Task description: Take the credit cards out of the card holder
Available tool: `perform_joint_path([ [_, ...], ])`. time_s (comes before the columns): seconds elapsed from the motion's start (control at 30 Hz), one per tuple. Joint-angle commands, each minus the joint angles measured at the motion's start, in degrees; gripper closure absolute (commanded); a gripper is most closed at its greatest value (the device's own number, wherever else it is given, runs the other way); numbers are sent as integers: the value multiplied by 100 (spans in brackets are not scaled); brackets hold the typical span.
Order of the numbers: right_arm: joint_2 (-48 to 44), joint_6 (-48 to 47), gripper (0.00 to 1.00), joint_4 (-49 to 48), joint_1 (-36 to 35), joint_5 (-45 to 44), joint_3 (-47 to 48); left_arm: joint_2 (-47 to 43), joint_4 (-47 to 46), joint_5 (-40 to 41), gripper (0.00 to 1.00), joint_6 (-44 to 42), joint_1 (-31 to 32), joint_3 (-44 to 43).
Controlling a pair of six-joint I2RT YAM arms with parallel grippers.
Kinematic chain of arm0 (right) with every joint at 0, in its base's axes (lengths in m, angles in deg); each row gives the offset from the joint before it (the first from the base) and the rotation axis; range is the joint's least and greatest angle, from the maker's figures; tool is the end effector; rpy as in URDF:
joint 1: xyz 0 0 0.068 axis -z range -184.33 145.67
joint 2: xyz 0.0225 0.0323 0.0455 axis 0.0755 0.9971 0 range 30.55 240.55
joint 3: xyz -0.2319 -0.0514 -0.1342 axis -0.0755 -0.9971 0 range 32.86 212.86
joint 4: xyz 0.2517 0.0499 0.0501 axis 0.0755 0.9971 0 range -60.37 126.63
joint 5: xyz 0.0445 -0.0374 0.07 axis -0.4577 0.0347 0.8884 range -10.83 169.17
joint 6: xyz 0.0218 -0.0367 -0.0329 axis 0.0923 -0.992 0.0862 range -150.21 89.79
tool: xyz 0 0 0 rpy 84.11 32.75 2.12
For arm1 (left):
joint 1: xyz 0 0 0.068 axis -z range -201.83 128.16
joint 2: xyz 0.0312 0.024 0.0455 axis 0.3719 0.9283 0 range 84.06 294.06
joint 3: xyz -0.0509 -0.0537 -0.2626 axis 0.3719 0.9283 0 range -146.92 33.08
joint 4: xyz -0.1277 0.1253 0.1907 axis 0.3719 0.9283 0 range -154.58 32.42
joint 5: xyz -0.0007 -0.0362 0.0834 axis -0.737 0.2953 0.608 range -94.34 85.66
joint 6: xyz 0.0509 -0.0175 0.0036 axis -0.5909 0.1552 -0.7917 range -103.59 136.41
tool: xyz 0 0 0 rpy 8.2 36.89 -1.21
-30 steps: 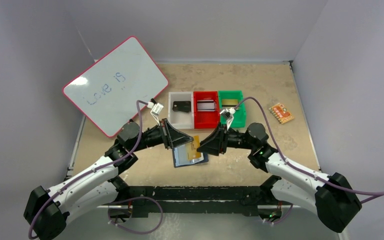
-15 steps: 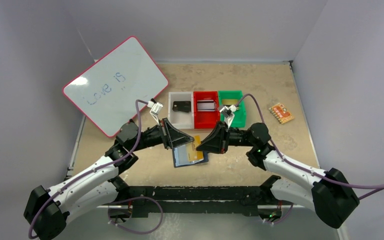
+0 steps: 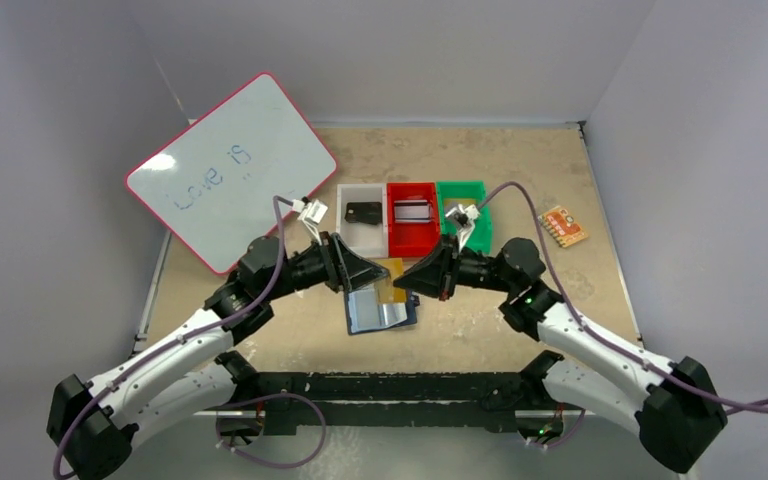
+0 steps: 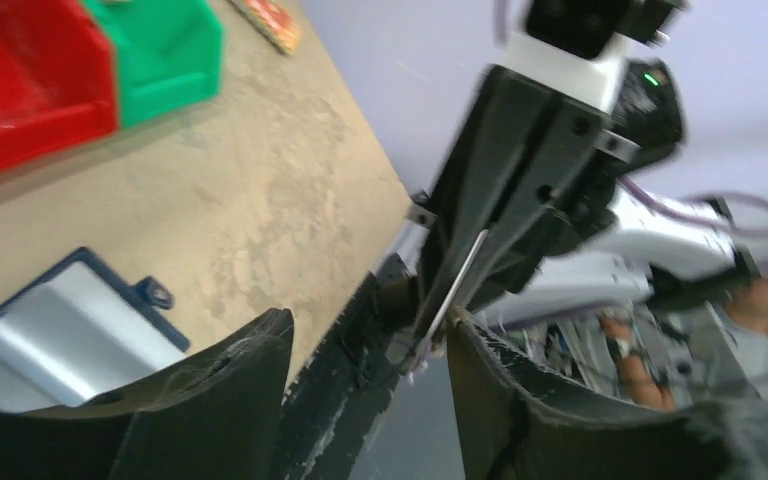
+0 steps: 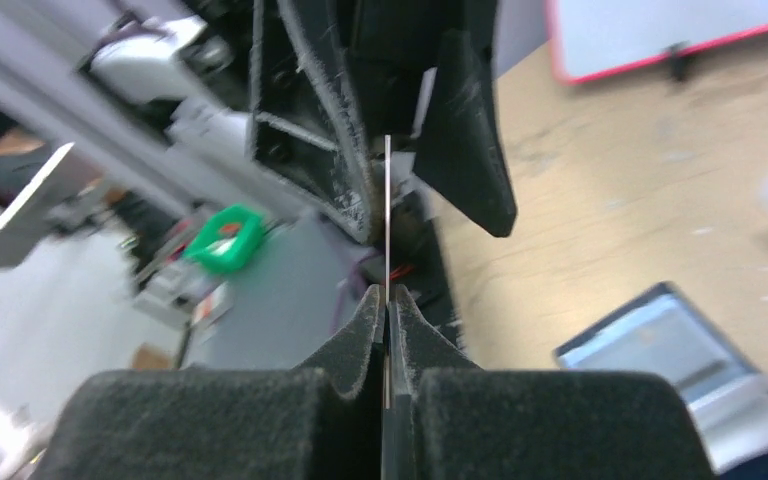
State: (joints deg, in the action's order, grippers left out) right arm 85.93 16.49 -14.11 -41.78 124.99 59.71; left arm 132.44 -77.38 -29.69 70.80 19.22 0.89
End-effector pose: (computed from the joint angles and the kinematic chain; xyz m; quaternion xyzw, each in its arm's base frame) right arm 0.1507 0.1475 0.2925 -0.2632 0.5825 0.6658 0.3848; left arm 0.1429 -0.1446 0.2939 0.0670 0.7227 -0.6025 0.3320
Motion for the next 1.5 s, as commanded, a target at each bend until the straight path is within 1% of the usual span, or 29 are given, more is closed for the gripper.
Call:
perform_joint_path([
  [0.0, -686, -1937, 100, 1994, 27, -2082, 683, -342, 1529, 1867, 39, -504, 16, -508],
  [0.1, -1078, -2897, 100, 2579, 27, -3990, 803, -541, 2362, 2734, 37, -542, 15, -674],
  [0.2, -1225, -4276, 100, 2593, 27, -5589, 866, -688, 2782, 3183, 37, -545, 15, -728],
  [0.3, -751, -5766, 100, 2795, 27, -6517, 1196, -803, 3062, 3400, 36, -555, 18, -746],
  [0.4, 33, -7252, 100, 3027, 34, -7173, 1538, -861, 3287, 3502, 35, -622, 16, -788],
  [0.43, 243, -7668, 100, 2981, 69, -7226, 1590, -870, 3344, 3511, 35, -663, 20, -808],
  [0.5, 540, -8273, 100, 3025, 262, -6843, 1754, -856, 3446, 3526, 35, -749, 17, -836],
  [0.57, 743, -8589, 100, 3157, 589, -6276, 1942, -827, 3571, 3521, 34, -815, 18, -862],
  [0.63, 988, -8814, 100, 3454, 986, -5878, 2226, -819, 3697, 3528, 34, -875, 19, -881],
  [0.7, 1242, -9243, 100, 3746, 1196, -5542, 2418, -829, 3787, 3566, 32, -912, 17, -865],
  [0.77, 1387, -9564, 100, 3920, 1321, -5074, 2511, -845, 3836, 3613, 31, -936, 12, -824],
  [0.8, 1406, -9620, 100, 3898, 1383, -4776, 2531, -849, 3859, 3634, 31, -946, 23, -802],
  [0.87, 1461, -9715, 100, 3920, 1526, -4461, 2607, -825, 3919, 3664, 30, -976, 16, -776],
  [0.97, 1604, -10053, 100, 4380, 1606, -3978, 2781, -797, 4044, 3746, 29, -1010, 22, -792],
  [1.03, 1750, -10142, 100, 4604, 1626, -3886, 2810, -802, 4119, 3833, 29, -1030, 16, -794],
  [1.1, 1931, -10163, 100, 4682, 1645, -4043, 2809, -828, 4205, 3903, 29, -1057, 22, -800],
  [1.17, 2085, -10227, 100, 4729, 1662, -4127, 2999, -852, 4271, 3956, 29, -1083, 11, -810],
  [1.47, 2667, -10515, 100, 4619, 1751, -4005, 3116, -835, 4426, 3979, 28, -1135, 20, -883],
])
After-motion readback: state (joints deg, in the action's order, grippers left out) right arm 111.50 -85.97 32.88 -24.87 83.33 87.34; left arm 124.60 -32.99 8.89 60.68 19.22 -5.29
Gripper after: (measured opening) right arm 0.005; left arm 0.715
